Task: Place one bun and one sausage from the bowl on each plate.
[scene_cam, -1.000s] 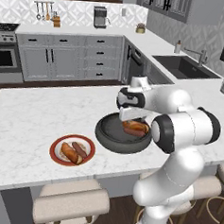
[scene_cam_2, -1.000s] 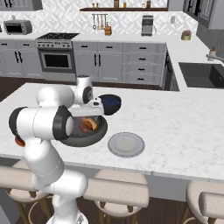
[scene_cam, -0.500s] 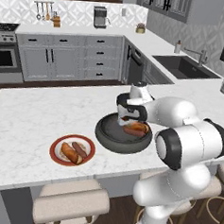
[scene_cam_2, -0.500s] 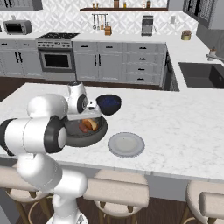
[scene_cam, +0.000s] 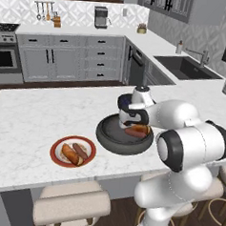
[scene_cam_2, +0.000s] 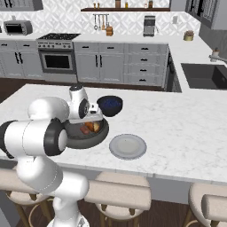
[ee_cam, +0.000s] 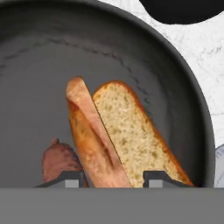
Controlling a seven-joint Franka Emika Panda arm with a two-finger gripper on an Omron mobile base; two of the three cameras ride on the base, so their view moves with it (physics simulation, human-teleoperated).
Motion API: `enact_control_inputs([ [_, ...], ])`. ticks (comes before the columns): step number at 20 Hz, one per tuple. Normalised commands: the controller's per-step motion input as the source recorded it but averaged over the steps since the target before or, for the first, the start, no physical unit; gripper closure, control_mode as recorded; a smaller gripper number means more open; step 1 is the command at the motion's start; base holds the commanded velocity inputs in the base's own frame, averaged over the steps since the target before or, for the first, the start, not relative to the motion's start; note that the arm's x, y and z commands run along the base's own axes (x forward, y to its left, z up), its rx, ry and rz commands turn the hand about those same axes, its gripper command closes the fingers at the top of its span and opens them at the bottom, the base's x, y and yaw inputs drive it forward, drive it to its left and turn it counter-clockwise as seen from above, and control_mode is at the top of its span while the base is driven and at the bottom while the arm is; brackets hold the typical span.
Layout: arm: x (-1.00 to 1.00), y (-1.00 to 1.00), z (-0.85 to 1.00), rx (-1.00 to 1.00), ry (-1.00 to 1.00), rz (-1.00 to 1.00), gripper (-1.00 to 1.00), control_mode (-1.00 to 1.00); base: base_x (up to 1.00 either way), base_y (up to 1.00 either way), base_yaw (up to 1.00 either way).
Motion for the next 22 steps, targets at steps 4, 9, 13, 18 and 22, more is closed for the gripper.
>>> enact_control_inputs([
  [4,0.02,-0.02,0.20,0.00,0.00,0.00,1.00,-1.00,0.00,0.00,0.00],
  [9,-0.16,-0.25,0.76,0.00,0.00,0.00,1.00,-1.00,0.00,0.00,0.00],
  [13,-0.13,-0.79,0.45,0.00,0.00,-0.08,1.00,-1.00,0.00,0.00,0.00],
  [18,-0.20,-1.00,0.16,0.00,0.00,-0.14,1.00,-1.00,0.00,0.00,0.00],
  [22,-0.34,-1.00,0.00,0.13,0.00,-0.06,1.00,-1.00,0.00,0.00,0.00],
])
